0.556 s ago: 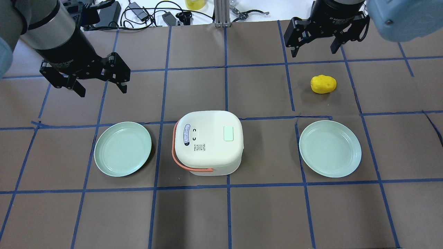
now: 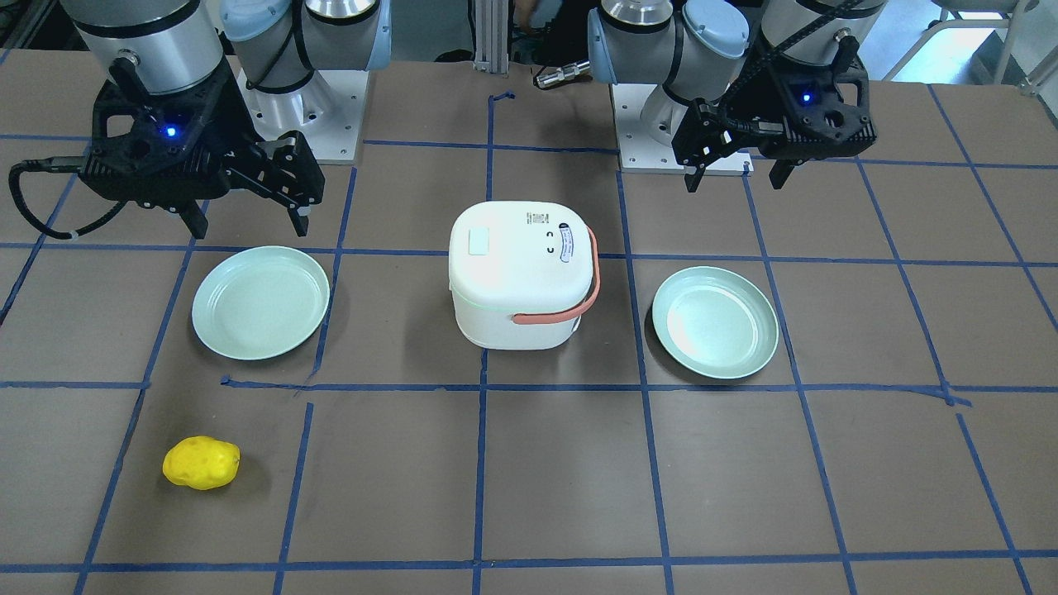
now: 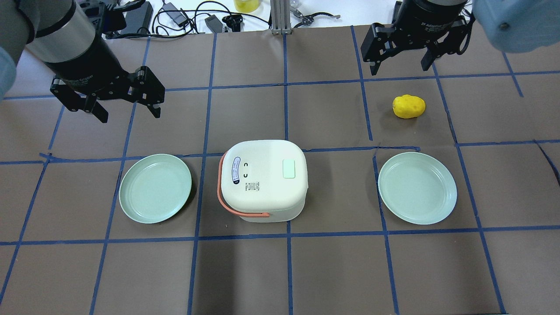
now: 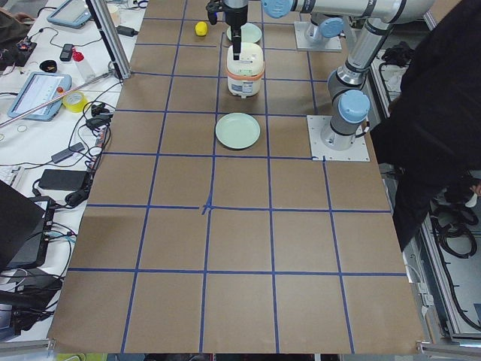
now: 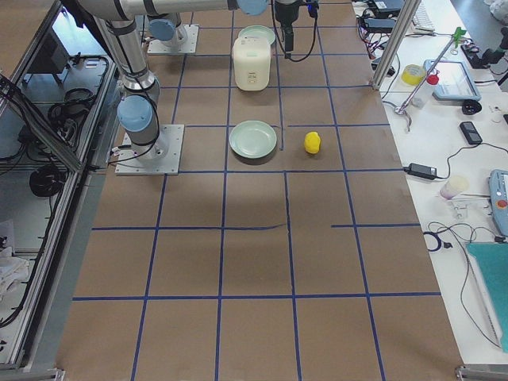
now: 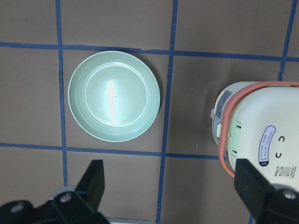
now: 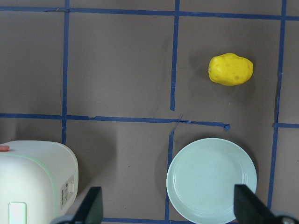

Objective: Press rice cooker button

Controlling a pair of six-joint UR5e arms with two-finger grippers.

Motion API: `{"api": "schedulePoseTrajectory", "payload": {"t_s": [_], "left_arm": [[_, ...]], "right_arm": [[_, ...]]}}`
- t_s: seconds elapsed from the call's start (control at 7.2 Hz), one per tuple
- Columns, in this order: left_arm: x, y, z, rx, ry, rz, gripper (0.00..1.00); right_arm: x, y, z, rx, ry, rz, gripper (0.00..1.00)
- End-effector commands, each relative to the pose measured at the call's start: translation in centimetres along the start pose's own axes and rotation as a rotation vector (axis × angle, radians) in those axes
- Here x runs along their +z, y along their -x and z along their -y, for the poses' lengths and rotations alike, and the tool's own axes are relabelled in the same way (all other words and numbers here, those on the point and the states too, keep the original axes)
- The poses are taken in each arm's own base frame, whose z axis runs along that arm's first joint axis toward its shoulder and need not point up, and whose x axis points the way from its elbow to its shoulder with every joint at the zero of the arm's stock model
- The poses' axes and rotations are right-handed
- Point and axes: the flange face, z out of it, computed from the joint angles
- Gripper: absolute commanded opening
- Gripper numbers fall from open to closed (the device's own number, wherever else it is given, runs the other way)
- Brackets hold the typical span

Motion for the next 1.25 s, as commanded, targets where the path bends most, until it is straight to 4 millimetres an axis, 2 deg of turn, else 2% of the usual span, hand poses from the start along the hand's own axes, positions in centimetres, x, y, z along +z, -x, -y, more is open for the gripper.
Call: {"api": "schedulePoseTrajectory", "payload": {"t_s": [0.0,0.69,0.83,0.97,1.11], "left_arm": [[0.0,0.0,0.0,0.001,0.0,0.0,1.0],[0.0,0.0,0.0,0.001,0.0,0.0,1.0],[0.0,0.0,0.0,0.001,0.0,0.0,1.0],[0.0,0.0,0.0,-0.001,0.0,0.0,1.0],[0.0,0.0,0.0,-0.001,0.0,0.0,1.0]], "right_arm": [[-0.05,0.15,-0.06,-0.001,0.0,0.007,1.0],[-0.08,0.26,-0.05,-0.003,-0.003,0.011,0.96],[-0.31,0.27,-0.06,-0.003,-0.007,0.011,0.82],[-0.3,0.44,-0.18,0.0,-0.004,0.02,0.5],[0.33,1.1,-0.53,0.005,0.015,0.055,0.38]]}}
